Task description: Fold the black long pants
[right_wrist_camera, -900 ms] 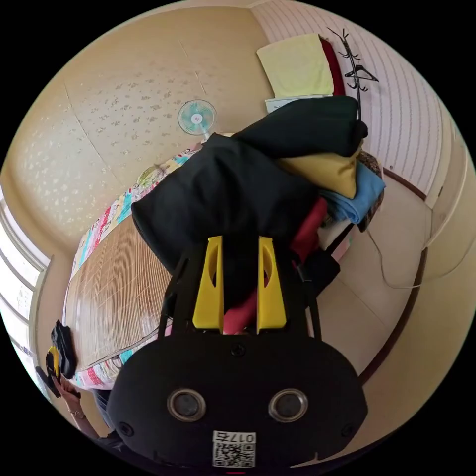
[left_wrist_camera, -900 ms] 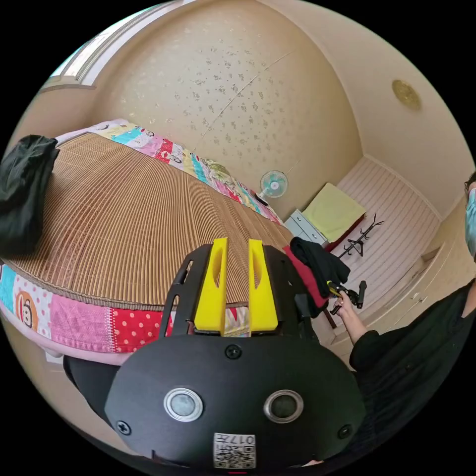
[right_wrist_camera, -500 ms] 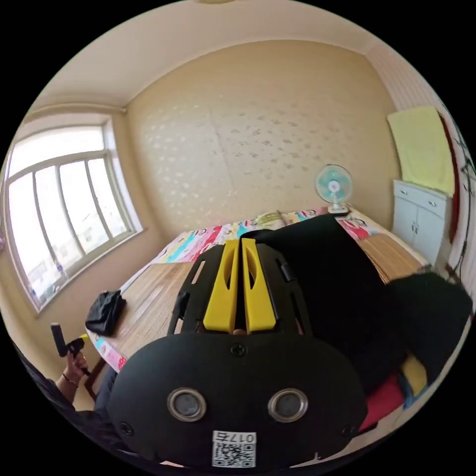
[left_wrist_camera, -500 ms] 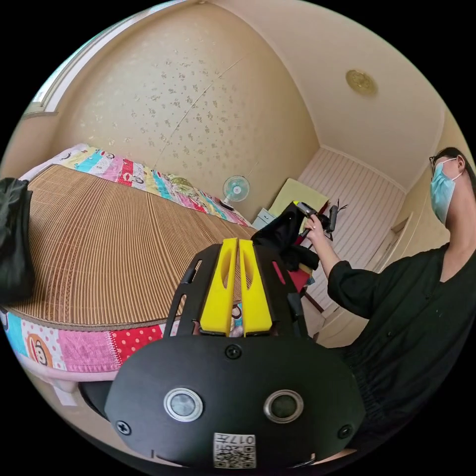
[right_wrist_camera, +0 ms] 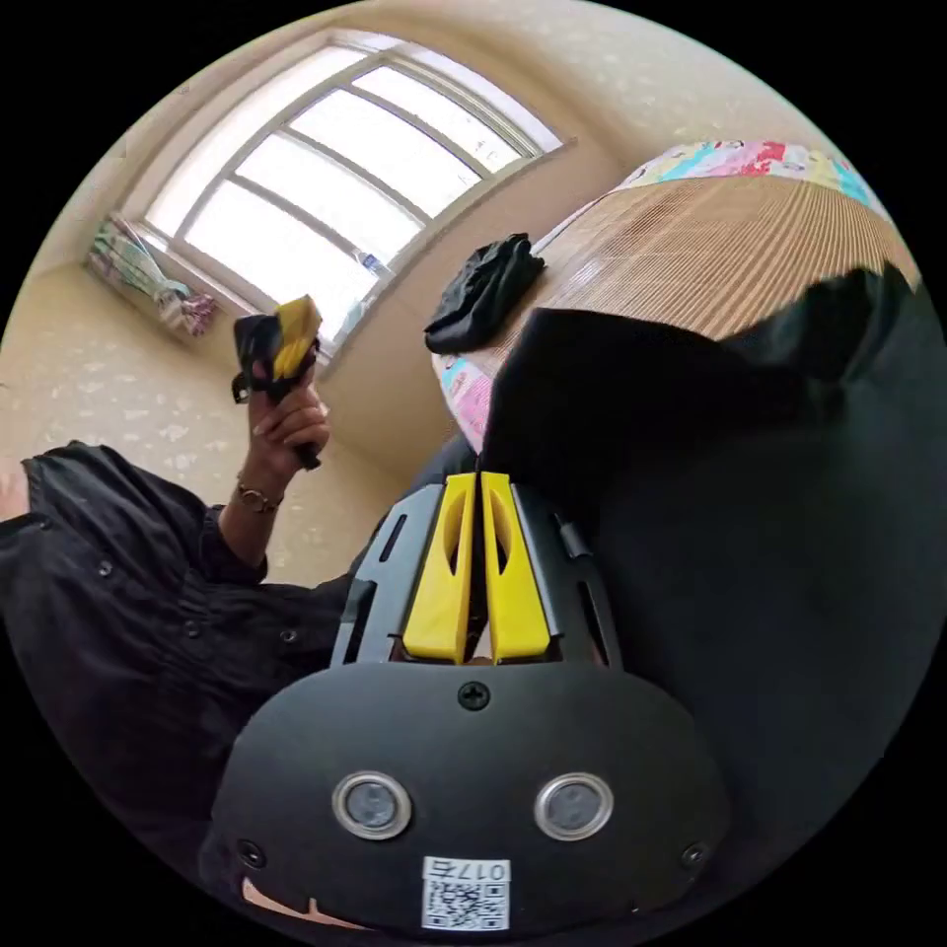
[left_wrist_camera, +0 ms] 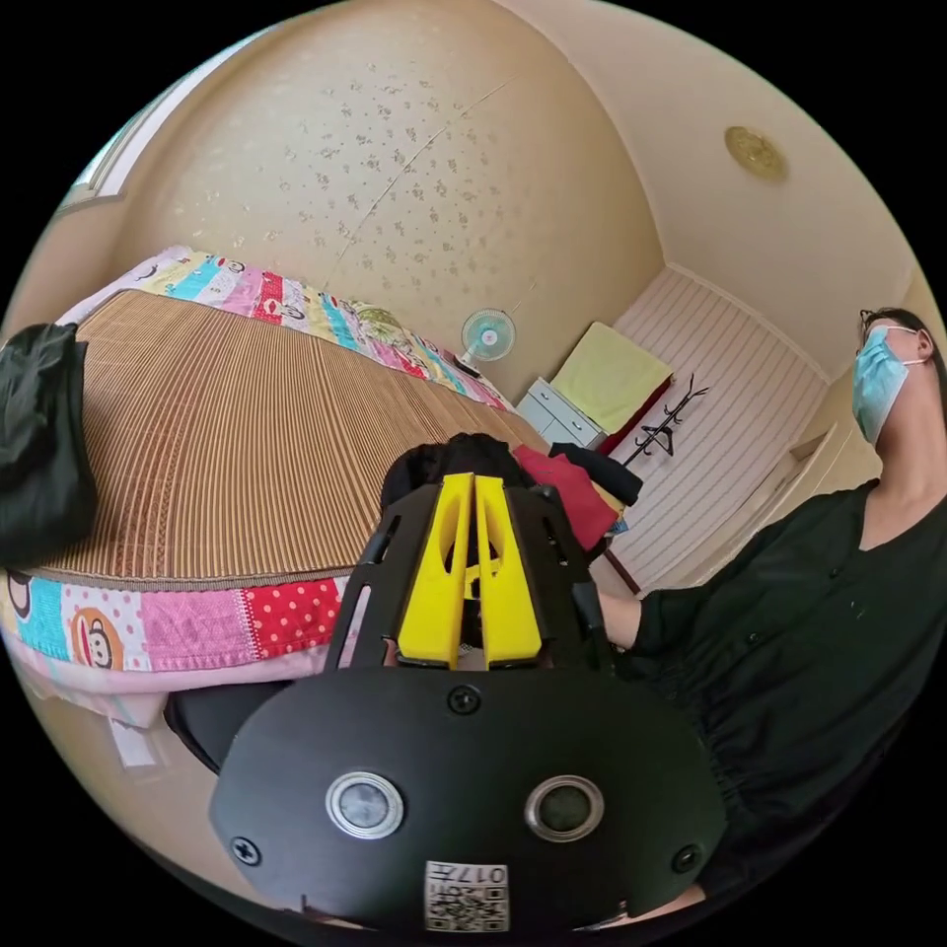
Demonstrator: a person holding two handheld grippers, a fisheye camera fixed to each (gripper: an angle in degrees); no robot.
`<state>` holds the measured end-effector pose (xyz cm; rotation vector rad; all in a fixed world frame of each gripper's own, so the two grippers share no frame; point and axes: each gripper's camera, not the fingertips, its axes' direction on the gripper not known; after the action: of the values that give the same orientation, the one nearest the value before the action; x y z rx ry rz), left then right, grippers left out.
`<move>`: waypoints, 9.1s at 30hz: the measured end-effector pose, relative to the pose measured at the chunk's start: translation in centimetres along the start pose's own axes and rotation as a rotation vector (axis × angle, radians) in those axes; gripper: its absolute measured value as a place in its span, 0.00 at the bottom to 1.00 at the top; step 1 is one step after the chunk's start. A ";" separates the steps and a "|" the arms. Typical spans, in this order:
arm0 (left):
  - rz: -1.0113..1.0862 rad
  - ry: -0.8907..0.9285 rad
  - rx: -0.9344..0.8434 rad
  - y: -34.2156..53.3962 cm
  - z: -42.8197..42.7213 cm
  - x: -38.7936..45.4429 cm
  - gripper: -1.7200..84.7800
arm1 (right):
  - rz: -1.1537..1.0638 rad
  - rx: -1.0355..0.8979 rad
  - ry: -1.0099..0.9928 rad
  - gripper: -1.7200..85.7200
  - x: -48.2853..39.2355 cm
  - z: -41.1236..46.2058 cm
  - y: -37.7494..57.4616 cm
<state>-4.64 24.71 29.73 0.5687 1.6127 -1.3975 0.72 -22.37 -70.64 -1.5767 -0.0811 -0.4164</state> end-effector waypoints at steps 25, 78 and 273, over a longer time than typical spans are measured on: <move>0.032 0.078 -0.153 -6.0 17.1 6.8 0.05 | 0.669 0.788 0.357 0.07 17.6 -35.6 2.3; 0.160 -0.315 -0.190 -38.0 11.6 -8.8 0.12 | -0.211 0.582 0.900 0.06 -15.5 -36.1 -21.6; -0.284 0.444 -0.501 5.4 9.3 -19.5 0.02 | 0.686 0.378 0.824 0.07 35.1 -39.1 -6.0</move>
<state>12.28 21.34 43.75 0.3715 2.3807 -1.0335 23.22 -67.35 -54.33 -0.8864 0.9343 -0.4378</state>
